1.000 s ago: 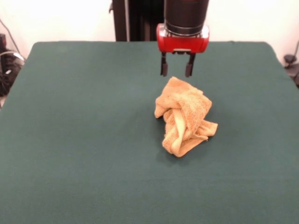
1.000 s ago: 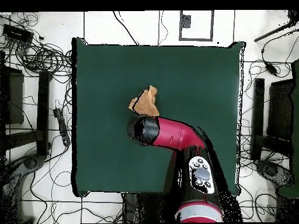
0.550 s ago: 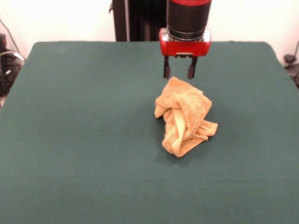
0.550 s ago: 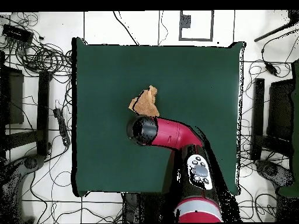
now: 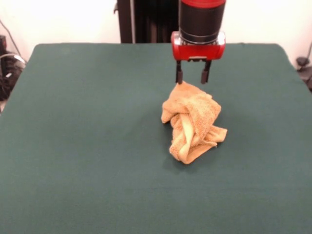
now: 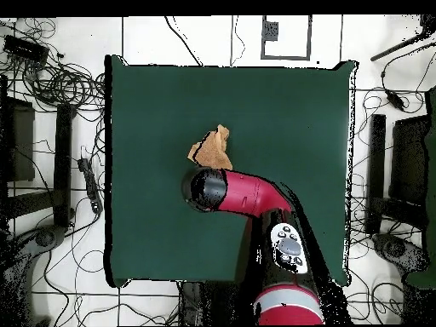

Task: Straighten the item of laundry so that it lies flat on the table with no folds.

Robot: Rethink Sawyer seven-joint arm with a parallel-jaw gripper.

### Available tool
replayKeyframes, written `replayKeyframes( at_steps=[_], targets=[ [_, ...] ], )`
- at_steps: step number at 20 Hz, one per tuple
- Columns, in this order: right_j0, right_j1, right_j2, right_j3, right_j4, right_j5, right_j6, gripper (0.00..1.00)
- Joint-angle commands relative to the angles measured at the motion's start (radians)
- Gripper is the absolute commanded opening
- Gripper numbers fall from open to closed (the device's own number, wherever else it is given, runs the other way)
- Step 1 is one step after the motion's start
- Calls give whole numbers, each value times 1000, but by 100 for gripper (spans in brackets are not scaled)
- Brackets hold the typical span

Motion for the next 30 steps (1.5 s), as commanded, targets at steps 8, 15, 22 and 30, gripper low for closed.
replayKeyframes(
  at_steps=[8, 15, 22, 30],
  targets=[
    [-20, 57, 139, -48, -38, -67, 40, 100],
    [-15, 70, 142, -61, -35, -71, 45, 100],
    [-18, 83, 144, -71, -42, -82, 44, 100],
    [20, 52, 93, -60, -24, -57, 114, 100]
  ],
)
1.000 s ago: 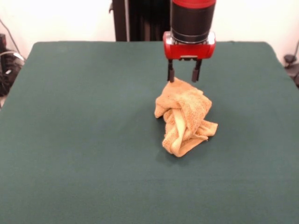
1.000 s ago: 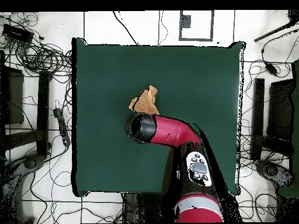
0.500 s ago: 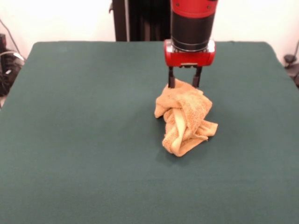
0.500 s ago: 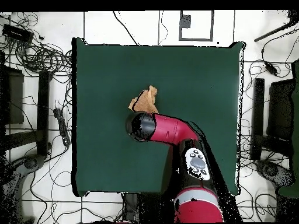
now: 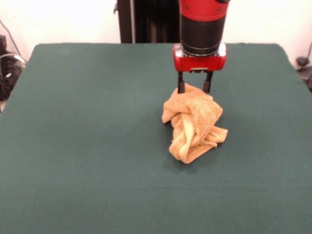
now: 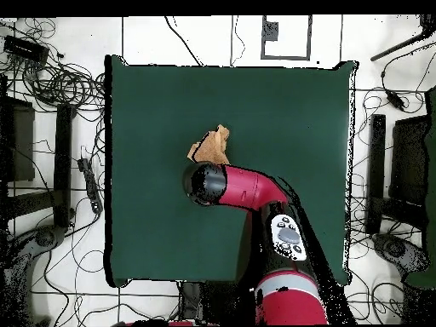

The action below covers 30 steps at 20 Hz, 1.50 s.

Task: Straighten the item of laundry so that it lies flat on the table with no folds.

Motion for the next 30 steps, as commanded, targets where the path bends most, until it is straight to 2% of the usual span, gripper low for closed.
replayKeyframes(
  at_steps=[1, 12, 20, 21, 22, 23, 26, 27, 30],
  targets=[
    [35, -1, 66, -13, -23, -41, 120, 100],
    [47, -6, 58, 3, 7, -87, 179, 100],
    [50, -6, 44, 1, 6, -70, 178, 100],
    [48, -7, 45, 6, 7, -73, 178, 0],
    [47, -8, 46, 9, 8, -76, 180, 0],
    [45, -8, 47, 11, 9, -78, 181, 100],
    [42, -8, 47, 13, 11, -78, 183, 100],
    [41, -9, 47, 14, 12, -77, 184, 0],
    [41, -9, 46, 17, 13, -75, 186, 0]
  ],
)
